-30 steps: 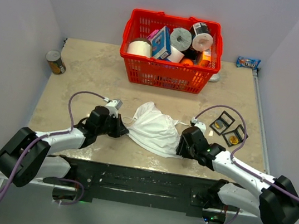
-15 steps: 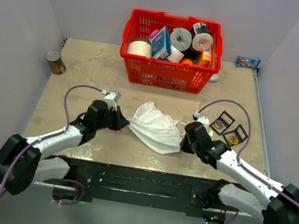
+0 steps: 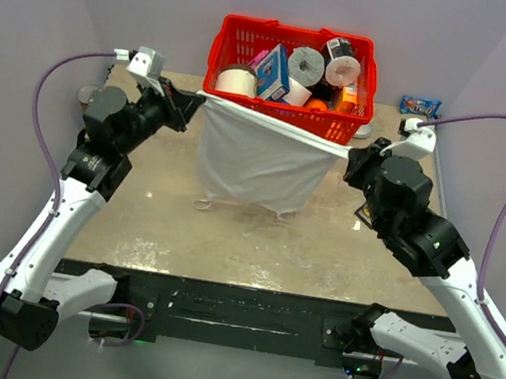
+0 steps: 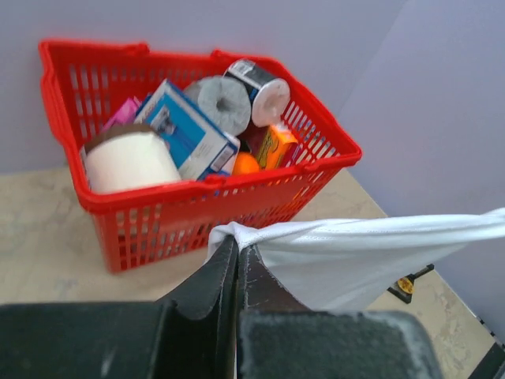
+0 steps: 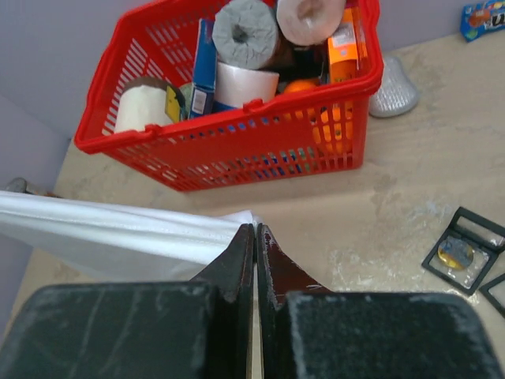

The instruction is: Pin the brooch onto the clothing

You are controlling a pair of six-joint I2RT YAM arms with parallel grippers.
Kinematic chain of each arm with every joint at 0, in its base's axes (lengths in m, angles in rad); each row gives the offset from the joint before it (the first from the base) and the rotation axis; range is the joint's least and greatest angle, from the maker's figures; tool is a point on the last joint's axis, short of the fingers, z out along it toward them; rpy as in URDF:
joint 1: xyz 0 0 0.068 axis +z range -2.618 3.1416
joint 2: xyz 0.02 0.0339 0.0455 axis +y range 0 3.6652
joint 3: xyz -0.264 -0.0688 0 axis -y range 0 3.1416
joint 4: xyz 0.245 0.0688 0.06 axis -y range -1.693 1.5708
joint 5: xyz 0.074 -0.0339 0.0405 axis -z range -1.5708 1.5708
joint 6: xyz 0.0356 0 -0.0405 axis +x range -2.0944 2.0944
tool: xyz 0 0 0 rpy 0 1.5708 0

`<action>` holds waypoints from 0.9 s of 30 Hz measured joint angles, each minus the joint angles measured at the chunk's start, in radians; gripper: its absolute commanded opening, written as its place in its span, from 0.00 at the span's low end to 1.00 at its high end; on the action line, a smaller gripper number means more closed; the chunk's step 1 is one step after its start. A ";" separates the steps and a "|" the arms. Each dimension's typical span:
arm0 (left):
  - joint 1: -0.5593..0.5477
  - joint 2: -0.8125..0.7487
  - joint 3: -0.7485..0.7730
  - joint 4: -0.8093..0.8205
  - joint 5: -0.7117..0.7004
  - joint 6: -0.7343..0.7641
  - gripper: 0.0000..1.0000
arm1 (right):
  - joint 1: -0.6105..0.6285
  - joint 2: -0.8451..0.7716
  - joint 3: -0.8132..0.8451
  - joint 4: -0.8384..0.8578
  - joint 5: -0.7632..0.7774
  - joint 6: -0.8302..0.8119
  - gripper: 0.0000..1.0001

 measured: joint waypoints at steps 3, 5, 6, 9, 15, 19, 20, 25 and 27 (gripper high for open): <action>0.000 0.011 0.084 -0.027 0.030 0.045 0.00 | 0.000 0.012 0.047 0.025 0.019 -0.037 0.00; 0.000 0.011 0.090 -0.056 0.039 0.068 0.00 | 0.000 0.014 0.044 0.031 0.020 -0.051 0.00; 0.000 0.013 0.089 -0.077 0.040 0.078 0.00 | 0.000 0.014 0.036 0.035 0.019 -0.058 0.00; 0.000 0.013 0.067 -0.114 0.039 0.091 0.00 | 0.000 0.004 -0.002 0.053 0.016 -0.077 0.00; 0.000 -0.049 0.027 -0.114 0.032 0.105 0.00 | 0.000 -0.004 0.005 0.079 0.004 -0.135 0.00; 0.000 -0.127 0.032 -0.063 0.032 0.106 0.00 | 0.000 -0.005 0.072 0.110 -0.040 -0.186 0.00; 0.000 -0.141 0.039 -0.055 0.033 0.107 0.00 | 0.000 -0.005 0.098 0.119 -0.056 -0.198 0.00; 0.000 -0.186 0.106 -0.019 0.058 0.103 0.00 | 0.000 -0.020 0.219 0.155 -0.170 -0.247 0.00; 0.000 -0.204 0.123 -0.008 0.071 0.101 0.00 | 0.000 -0.031 0.249 0.168 -0.220 -0.259 0.00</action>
